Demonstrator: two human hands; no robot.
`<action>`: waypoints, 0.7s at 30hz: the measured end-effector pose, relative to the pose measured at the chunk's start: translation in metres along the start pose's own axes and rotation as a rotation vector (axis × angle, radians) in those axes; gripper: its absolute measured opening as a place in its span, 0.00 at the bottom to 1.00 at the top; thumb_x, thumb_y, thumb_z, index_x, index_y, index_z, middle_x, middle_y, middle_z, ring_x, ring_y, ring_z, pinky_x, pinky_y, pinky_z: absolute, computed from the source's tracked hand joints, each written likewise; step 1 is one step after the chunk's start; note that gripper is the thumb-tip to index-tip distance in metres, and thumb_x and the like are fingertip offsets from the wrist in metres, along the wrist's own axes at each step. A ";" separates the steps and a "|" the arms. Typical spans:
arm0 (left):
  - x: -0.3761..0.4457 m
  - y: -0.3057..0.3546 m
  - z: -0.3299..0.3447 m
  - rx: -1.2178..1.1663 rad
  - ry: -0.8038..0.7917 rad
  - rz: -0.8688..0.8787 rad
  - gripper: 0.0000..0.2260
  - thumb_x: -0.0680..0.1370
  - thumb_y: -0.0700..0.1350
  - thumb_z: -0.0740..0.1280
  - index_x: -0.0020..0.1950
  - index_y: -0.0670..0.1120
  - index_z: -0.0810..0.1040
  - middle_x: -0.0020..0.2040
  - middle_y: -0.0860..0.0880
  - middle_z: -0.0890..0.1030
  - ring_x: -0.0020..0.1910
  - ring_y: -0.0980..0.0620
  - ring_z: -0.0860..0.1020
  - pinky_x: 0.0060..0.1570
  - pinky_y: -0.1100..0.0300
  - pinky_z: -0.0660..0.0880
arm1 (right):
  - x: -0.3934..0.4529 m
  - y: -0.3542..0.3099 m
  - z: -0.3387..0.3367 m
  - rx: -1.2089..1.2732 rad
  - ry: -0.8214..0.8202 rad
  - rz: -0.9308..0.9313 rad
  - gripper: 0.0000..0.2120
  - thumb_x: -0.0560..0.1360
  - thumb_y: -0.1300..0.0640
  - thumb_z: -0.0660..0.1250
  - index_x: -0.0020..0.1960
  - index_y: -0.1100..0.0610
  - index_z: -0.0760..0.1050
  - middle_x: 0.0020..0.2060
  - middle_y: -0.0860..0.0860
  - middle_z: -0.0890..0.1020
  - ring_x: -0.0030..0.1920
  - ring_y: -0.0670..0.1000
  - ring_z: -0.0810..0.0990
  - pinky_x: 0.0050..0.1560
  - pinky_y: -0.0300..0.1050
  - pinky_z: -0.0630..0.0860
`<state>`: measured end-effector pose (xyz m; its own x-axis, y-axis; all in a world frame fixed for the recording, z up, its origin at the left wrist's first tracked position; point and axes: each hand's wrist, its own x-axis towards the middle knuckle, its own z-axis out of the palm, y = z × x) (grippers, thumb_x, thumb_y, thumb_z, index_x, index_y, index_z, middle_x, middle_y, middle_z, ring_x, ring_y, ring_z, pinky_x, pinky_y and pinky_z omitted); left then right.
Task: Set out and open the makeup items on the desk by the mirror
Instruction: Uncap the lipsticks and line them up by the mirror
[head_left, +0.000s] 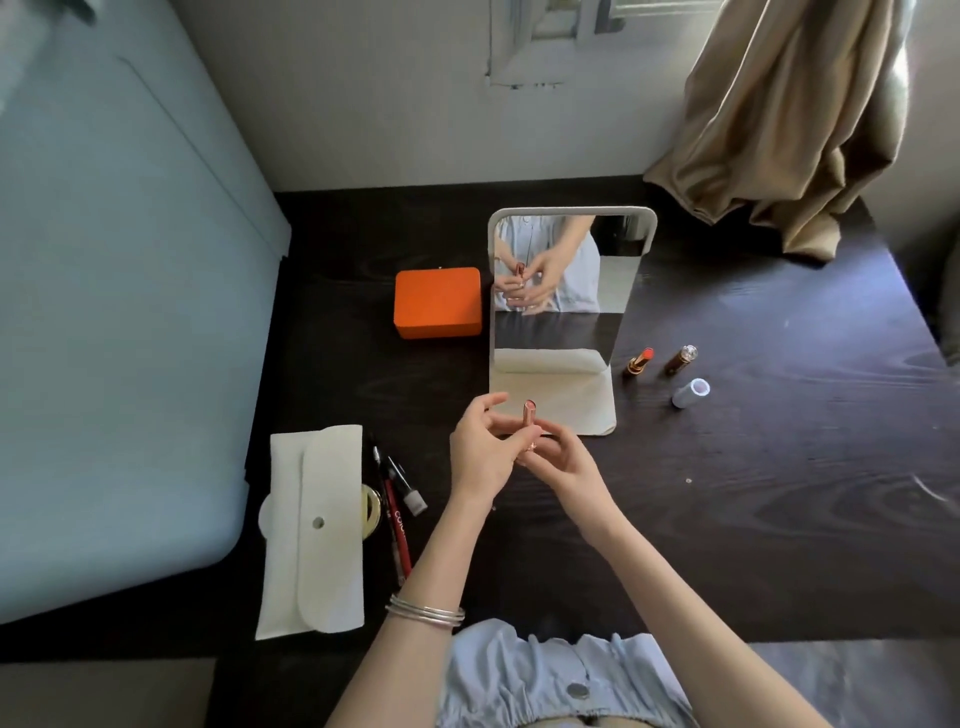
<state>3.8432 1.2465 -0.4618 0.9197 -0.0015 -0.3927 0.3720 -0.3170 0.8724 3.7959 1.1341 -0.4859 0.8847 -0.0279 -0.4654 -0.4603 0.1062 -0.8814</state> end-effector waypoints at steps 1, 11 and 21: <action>0.000 0.000 0.000 0.018 0.013 0.002 0.25 0.70 0.43 0.75 0.65 0.46 0.72 0.43 0.54 0.83 0.44 0.61 0.80 0.44 0.71 0.72 | 0.000 0.001 0.000 0.016 0.003 -0.009 0.23 0.75 0.60 0.68 0.68 0.56 0.66 0.56 0.52 0.81 0.57 0.48 0.81 0.60 0.44 0.76; -0.001 0.001 -0.002 0.030 0.029 -0.032 0.28 0.69 0.45 0.76 0.67 0.46 0.71 0.42 0.54 0.81 0.44 0.60 0.78 0.55 0.58 0.75 | -0.001 -0.001 -0.005 0.060 0.012 -0.008 0.24 0.75 0.63 0.67 0.68 0.53 0.65 0.52 0.51 0.82 0.54 0.47 0.81 0.55 0.41 0.78; 0.000 0.001 -0.003 -0.007 0.025 -0.070 0.28 0.70 0.45 0.75 0.68 0.46 0.71 0.43 0.54 0.82 0.48 0.55 0.80 0.55 0.54 0.78 | 0.002 -0.001 -0.003 0.068 -0.060 0.043 0.25 0.75 0.61 0.67 0.70 0.55 0.65 0.55 0.57 0.82 0.57 0.52 0.81 0.62 0.50 0.75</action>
<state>3.8439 1.2490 -0.4602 0.8944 0.0438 -0.4452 0.4359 -0.3087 0.8454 3.7976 1.1312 -0.4859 0.8681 0.0379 -0.4949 -0.4935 0.1737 -0.8522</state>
